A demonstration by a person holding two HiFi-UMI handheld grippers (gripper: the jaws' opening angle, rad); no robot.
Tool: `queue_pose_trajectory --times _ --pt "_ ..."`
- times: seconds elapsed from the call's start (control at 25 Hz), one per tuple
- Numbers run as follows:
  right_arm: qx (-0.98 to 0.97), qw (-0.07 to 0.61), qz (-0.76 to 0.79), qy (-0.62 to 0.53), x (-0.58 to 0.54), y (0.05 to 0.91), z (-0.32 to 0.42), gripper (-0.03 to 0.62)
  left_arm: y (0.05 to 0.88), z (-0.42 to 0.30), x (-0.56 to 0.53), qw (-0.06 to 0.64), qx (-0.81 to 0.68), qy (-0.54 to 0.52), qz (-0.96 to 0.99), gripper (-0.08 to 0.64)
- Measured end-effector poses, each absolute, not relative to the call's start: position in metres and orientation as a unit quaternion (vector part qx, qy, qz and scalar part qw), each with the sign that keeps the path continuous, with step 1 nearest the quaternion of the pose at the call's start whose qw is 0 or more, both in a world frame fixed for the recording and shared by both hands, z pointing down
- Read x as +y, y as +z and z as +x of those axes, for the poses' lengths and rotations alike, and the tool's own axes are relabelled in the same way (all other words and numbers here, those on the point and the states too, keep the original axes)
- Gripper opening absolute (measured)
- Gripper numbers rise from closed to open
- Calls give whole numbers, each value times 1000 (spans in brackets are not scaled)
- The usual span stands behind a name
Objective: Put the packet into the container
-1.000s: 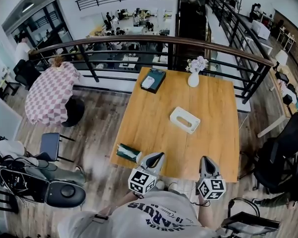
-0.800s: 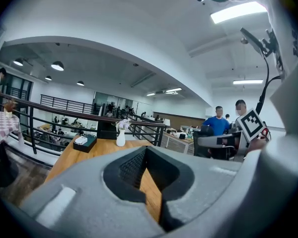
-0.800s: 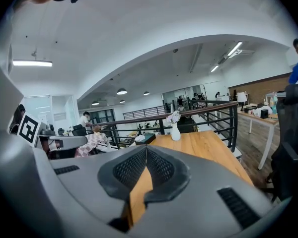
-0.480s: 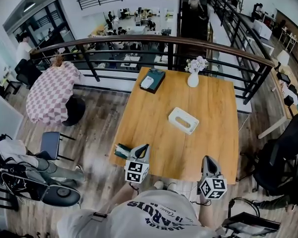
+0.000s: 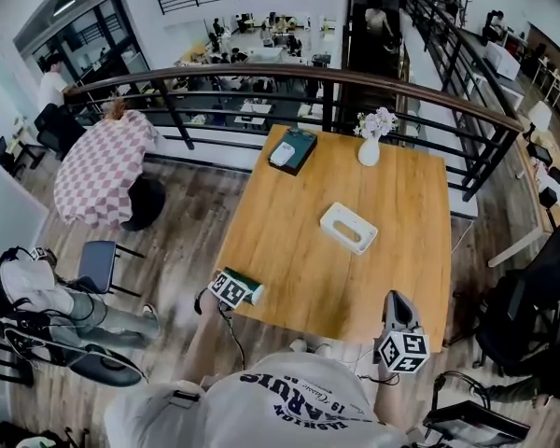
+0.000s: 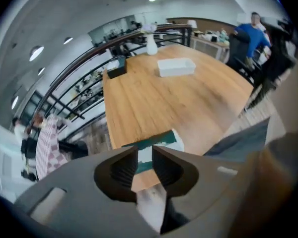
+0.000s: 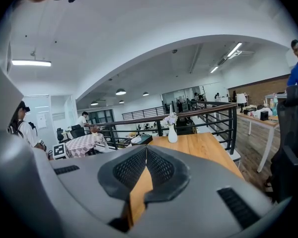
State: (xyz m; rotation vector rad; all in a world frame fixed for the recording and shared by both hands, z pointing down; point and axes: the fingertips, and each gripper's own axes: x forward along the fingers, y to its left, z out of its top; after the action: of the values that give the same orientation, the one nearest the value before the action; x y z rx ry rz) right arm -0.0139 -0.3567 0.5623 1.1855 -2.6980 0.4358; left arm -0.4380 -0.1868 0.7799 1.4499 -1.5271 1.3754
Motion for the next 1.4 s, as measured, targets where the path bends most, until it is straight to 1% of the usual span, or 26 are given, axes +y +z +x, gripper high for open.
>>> queue_pose_trajectory --times 0.04,0.12,0.16,0.24,0.36,0.44,0.56,0.68,0.76,0.88,1.08,1.4 --pt "-902 80 399 144 -358 562 -13 11 791 -440 -190 275 -546 554 565 90" --pt "-902 74 402 140 -363 561 -13 11 804 -438 -204 182 -469 620 602 200" --pt "-902 72 403 139 -364 560 -13 11 810 -433 -208 140 -424 646 620 230" --pt "-901 76 403 139 -365 560 -11 11 821 -416 -208 88 -335 677 649 250" --pt "-900 85 403 144 -364 562 -9 11 841 -394 -204 34 -227 705 671 348" --pt "-900 86 401 146 -360 562 -13 11 856 -387 -201 17 -175 713 678 377" --pt "-902 88 397 142 -354 559 -18 11 885 -388 -193 14 -120 735 667 420" --pt "-900 91 402 140 -351 561 -14 11 914 -393 -182 25 -94 752 652 423" --pt "-896 93 409 143 -350 564 -8 11 925 -397 -184 21 -108 755 646 423" --pt "-890 97 420 148 -349 569 1 11 934 -400 -189 4 -120 762 636 422" --pt "-886 98 429 150 -352 571 10 11 938 -397 -194 17 -118 764 634 412" --pt "-888 98 422 153 -349 573 1 11 930 -396 -193 26 -148 752 642 358"
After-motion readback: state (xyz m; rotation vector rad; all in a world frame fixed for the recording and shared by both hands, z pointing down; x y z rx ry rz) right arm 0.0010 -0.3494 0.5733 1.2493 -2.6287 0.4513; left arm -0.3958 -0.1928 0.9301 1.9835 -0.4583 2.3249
